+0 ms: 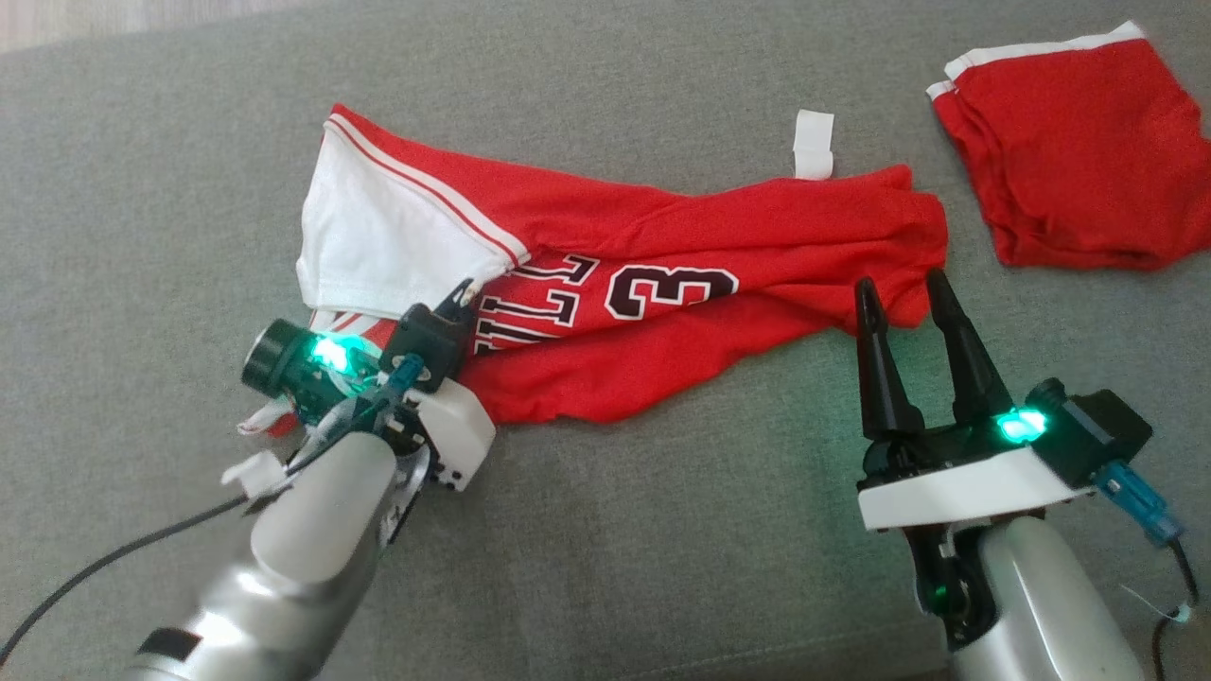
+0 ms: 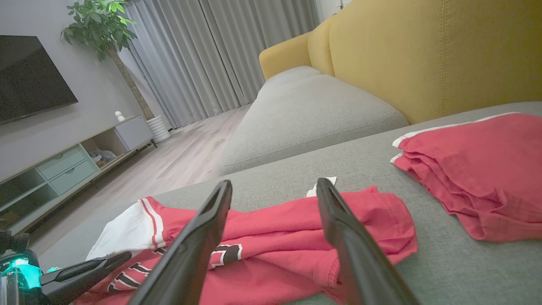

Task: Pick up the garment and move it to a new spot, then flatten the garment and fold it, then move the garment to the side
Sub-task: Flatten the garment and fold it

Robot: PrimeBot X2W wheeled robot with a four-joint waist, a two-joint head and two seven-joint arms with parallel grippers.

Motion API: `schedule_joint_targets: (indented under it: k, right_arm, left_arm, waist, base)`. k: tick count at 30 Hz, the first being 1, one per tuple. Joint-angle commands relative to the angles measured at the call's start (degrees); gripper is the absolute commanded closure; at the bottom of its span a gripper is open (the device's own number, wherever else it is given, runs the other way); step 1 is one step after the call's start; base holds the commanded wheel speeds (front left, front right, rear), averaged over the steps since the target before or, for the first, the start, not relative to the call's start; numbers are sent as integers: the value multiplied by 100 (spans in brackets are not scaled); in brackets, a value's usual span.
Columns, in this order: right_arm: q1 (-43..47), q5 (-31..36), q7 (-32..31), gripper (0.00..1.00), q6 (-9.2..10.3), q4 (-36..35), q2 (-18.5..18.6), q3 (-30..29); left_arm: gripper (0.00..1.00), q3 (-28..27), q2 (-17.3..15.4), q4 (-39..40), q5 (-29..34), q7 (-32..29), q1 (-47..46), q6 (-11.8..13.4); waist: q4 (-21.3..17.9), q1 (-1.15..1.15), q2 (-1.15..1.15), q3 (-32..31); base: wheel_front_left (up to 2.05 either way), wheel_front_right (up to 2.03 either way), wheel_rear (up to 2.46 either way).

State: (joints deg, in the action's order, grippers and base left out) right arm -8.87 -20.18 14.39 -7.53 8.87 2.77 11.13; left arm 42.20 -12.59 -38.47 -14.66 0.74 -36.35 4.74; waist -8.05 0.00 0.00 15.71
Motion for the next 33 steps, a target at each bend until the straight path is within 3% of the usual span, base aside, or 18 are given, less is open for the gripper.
schedule_joint_targets:
  k: [1,6,11,21,27,33]
  right_arm:
    - [-126,-57,61,0,4,-154,10,125]
    - [-111,-88,61,0,4,-125,10,152]
    - [-153,-182,61,0,4,-135,10,245]
    - [-330,-425,61,0,4,-234,10,536]
    - [-370,-542,61,0,4,-300,10,688]
    - [-372,-548,61,0,4,-341,10,702]
  left_arm:
    - [100,-241,-203,208,-37,84,-368,11]
    - [100,-292,-417,498,-28,97,-654,-90]
    - [100,-313,-755,719,2,-224,-1159,-365]
    - [100,-455,-1544,469,153,-924,-2610,-865]
    - [100,-661,-1816,-212,120,-1098,-3318,-881]
    - [100,-807,-1814,-933,18,-968,-3673,-794]
  waist:
    - [-2,0,0,-37]
    - [-21,0,0,-121]
    - [-151,0,0,-116]
    - [-813,0,0,205]
    - [-1159,0,0,404]
    - [-1241,0,0,536]
  base:
    - [0,0,0]
    - [0,0,0]
    - [0,0,0]
    - [0,0,0]
    - [0,0,0]
    - [0,0,0]
